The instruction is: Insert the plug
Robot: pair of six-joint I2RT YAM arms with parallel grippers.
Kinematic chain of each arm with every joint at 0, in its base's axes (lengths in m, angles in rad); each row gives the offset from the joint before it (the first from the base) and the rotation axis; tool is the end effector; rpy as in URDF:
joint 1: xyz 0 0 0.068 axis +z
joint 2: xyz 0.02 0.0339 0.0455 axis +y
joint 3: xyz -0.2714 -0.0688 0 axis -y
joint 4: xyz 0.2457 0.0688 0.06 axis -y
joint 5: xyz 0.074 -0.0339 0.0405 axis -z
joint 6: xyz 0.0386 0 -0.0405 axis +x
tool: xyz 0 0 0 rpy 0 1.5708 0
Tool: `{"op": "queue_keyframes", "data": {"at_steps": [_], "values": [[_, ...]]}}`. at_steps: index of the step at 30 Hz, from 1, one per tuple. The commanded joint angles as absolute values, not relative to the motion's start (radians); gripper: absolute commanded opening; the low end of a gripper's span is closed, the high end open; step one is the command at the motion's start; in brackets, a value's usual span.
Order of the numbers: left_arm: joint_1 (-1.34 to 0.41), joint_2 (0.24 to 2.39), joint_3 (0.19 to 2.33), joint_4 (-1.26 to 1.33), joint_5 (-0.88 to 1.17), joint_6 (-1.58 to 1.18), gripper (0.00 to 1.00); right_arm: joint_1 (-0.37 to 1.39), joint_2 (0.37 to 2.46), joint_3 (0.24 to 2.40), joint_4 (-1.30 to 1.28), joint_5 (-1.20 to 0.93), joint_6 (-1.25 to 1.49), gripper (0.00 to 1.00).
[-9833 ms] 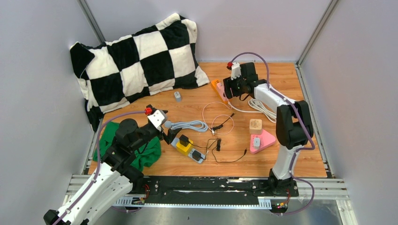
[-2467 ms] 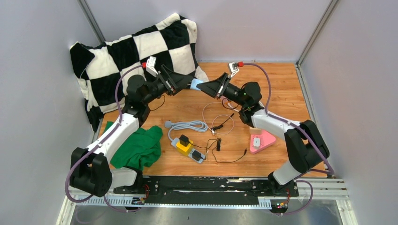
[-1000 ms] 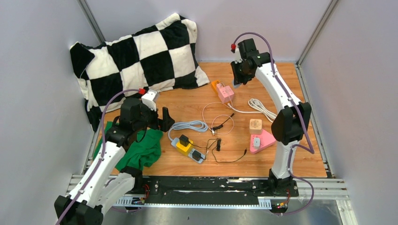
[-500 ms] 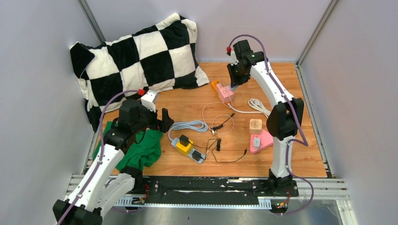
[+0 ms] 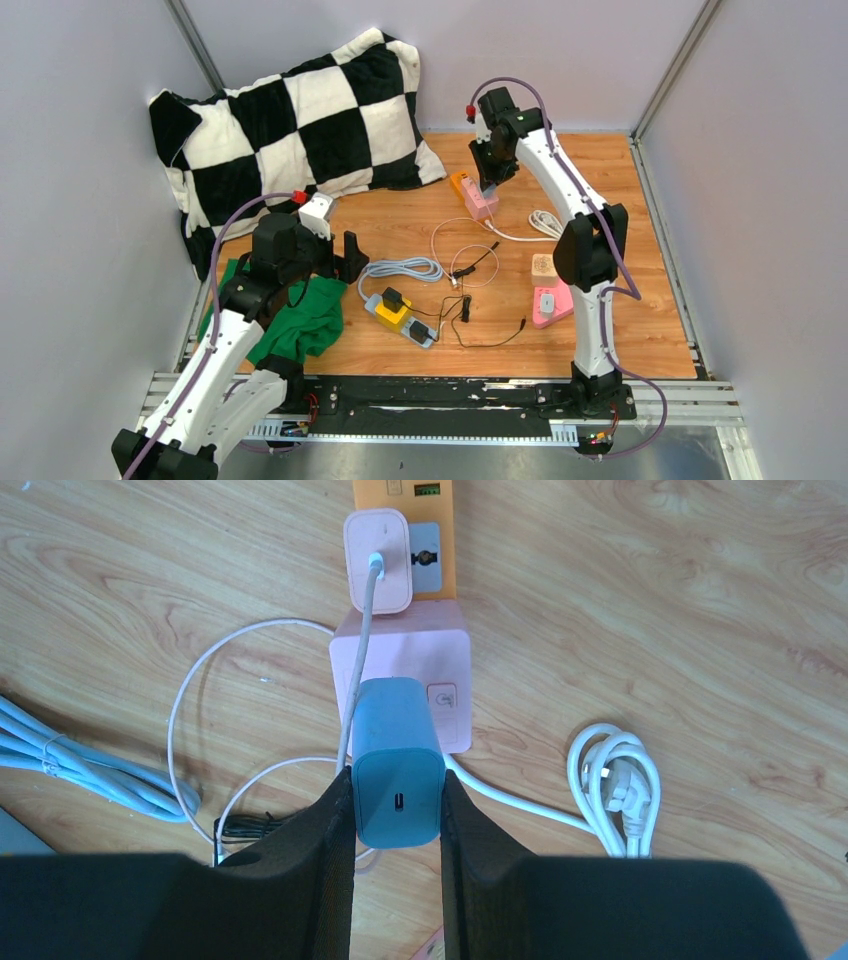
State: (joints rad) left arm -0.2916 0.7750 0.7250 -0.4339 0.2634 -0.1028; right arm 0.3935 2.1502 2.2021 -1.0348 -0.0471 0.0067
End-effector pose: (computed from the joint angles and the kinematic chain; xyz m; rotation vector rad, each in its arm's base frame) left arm 0.1628 -0.0594 0.2993 0.3600 2.0447 -0.5138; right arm 0.4364 0.1831 0.3196 -0.5112 2.5150 0.2137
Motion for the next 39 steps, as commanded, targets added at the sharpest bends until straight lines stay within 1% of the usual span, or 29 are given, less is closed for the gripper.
{"op": "queue_keyframes", "data": {"at_steps": [1, 28, 31, 39], "values": [[-0.301, 0.762, 0.725, -0.448, 0.255, -0.086, 1.0, 0.409, 2.175, 2.248, -1.108, -0.017, 0.02, 0.0], [-0.304, 0.747, 0.726, -0.453, 0.247, -0.081, 1.0, 0.432, 2.264, 2.301, -1.142, -0.001, 0.026, 0.0], [-0.305, 0.748, 0.726, -0.454, 0.246, -0.081, 1.0, 0.449, 2.283, 2.295, -1.146, 0.045, 0.017, 0.0], [-0.305, 0.753, 0.726, -0.453, 0.245, -0.083, 1.0, 0.484, 2.331, 2.233, -1.141, 0.077, 0.019, 0.0]]}}
